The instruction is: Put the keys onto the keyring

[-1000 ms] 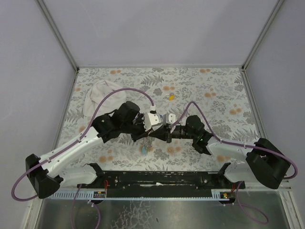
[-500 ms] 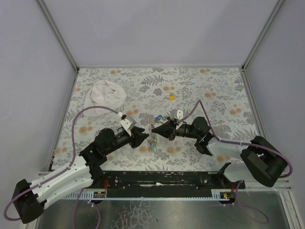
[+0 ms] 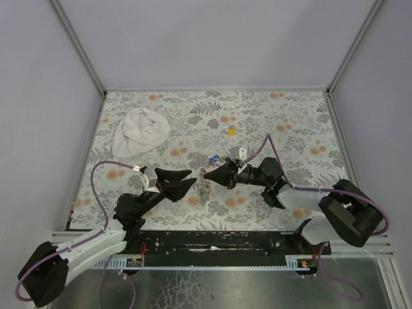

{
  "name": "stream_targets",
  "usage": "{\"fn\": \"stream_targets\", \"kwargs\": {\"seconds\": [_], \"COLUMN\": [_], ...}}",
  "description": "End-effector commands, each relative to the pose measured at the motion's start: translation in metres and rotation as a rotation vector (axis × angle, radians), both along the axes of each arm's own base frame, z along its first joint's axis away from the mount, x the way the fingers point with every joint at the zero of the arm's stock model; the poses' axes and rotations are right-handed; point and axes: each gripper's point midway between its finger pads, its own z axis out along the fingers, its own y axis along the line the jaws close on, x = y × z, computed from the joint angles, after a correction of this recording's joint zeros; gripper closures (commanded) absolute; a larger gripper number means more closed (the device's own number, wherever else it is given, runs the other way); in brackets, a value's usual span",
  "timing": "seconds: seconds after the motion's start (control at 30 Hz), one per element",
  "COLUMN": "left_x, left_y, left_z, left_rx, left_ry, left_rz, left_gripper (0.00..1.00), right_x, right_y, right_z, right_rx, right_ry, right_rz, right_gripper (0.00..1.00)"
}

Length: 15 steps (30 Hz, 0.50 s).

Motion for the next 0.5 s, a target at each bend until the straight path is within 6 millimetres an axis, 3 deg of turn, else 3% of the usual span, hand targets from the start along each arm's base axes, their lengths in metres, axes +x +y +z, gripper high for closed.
{"fn": "stream_targets", "kwargs": {"seconds": [0.0,0.13,0.47], "left_x": [-0.018,-0.023,-0.013], "left_y": [0.007,-0.007,-0.013], "left_z": [0.015,0.008,-0.007], "left_rx": [-0.059,-0.011,0.081], "left_ry": [-0.137,-0.132,-0.135], "left_rz": [-0.1,-0.214,-0.284], "left_gripper": [0.63,0.62,0.61], "right_x": [0.001,0.003,-0.004], "right_y": [-0.001,-0.001,-0.006], "right_z": [0.025,0.025,0.019], "right_rx": [0.047,0.029,0.012], "right_ry": [-0.117,-0.13,-0.134], "right_rz": [0.01,0.014,0.051], "right_gripper": [1.0,1.0,1.0]}}
